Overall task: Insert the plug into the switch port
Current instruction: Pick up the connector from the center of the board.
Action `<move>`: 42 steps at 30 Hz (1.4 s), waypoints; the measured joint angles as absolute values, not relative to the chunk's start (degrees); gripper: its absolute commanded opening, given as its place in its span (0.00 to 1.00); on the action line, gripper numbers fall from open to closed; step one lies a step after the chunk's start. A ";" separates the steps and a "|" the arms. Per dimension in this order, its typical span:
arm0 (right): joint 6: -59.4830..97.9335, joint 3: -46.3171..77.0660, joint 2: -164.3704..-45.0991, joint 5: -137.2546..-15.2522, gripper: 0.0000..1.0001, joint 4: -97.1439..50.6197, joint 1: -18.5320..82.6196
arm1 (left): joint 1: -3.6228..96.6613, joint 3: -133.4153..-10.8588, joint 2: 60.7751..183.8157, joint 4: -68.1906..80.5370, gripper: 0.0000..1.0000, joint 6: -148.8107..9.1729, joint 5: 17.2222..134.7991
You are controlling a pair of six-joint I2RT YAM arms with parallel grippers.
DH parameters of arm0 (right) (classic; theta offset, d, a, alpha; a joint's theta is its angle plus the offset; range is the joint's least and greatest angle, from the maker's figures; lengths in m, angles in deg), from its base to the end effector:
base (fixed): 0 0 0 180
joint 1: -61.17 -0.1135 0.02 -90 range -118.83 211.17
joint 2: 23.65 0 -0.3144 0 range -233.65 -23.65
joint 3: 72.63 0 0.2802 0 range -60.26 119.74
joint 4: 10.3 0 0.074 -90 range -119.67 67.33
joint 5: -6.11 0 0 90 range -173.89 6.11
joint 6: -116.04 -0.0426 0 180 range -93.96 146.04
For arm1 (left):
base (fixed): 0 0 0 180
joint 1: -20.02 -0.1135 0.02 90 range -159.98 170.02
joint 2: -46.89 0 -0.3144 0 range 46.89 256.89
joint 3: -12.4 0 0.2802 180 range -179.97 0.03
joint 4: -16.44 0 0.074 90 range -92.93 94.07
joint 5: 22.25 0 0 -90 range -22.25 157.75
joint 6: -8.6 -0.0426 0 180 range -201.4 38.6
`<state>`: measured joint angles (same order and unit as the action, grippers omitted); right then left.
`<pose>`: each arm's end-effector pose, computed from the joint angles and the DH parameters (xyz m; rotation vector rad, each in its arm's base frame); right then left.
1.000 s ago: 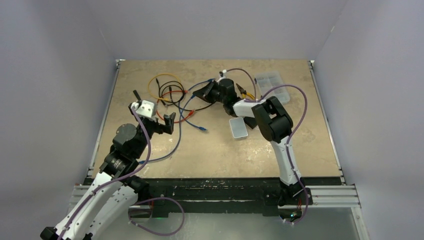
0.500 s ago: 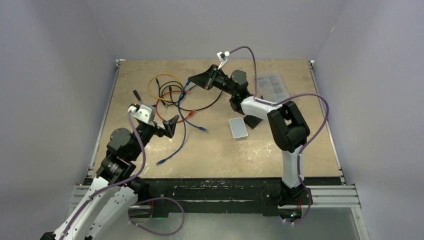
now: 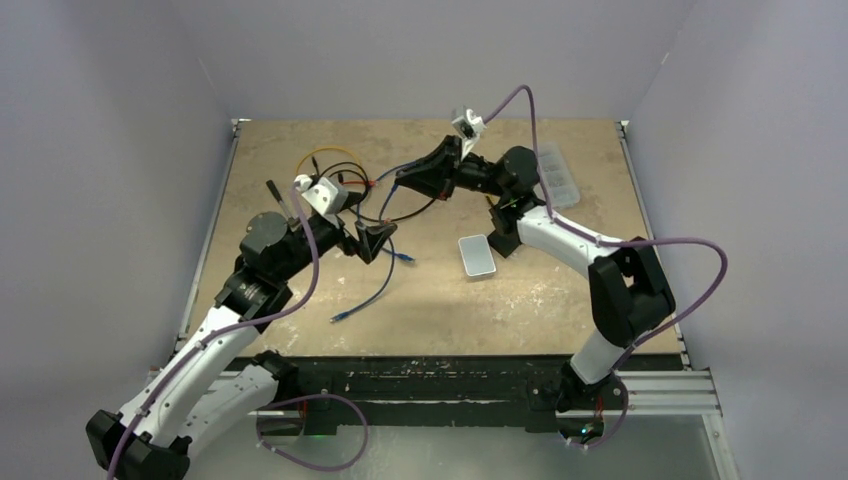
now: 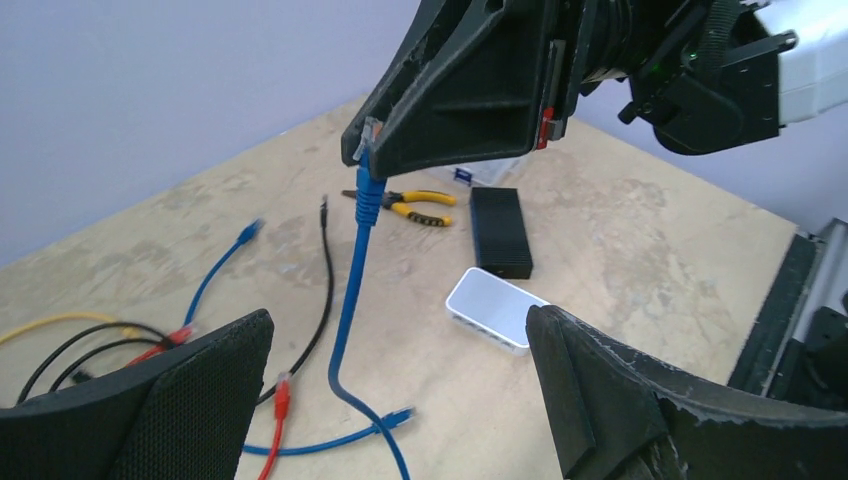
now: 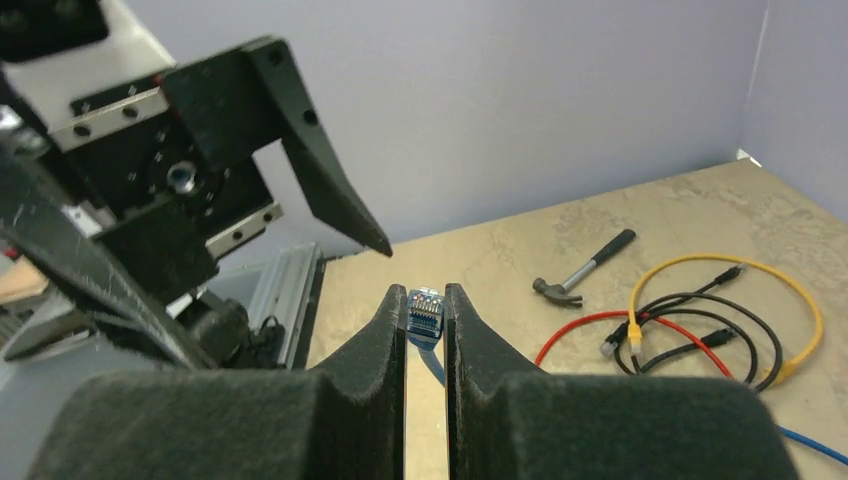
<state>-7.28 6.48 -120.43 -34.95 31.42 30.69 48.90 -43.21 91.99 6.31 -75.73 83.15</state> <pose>0.3433 0.2393 0.3822 -0.8003 1.2033 1.4207 0.1597 -0.1010 0.3881 0.5321 1.5148 -0.6810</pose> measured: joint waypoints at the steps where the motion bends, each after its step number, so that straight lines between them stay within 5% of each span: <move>1: -6.56 5.26 -119.31 -33.87 0.00 31.88 31.17 | 48.90 -43.45 92.56 7.05 0.99 -75.40 84.55; 8: -0.72 -1.50 -113.65 -30.18 0.00 32.58 32.90 | 48.88 -47.08 98.22 11.01 0.98 -74.42 92.59; 20: 2.90 -4.01 -106.35 -25.63 0.00 35.05 33.60 | 48.27 -54.29 109.76 14.48 0.75 -75.11 107.76; 42: -6.49 -5.82 -107.29 -18.25 0.00 48.71 33.93 | 45.19 -51.67 111.18 24.98 0.40 -74.61 125.05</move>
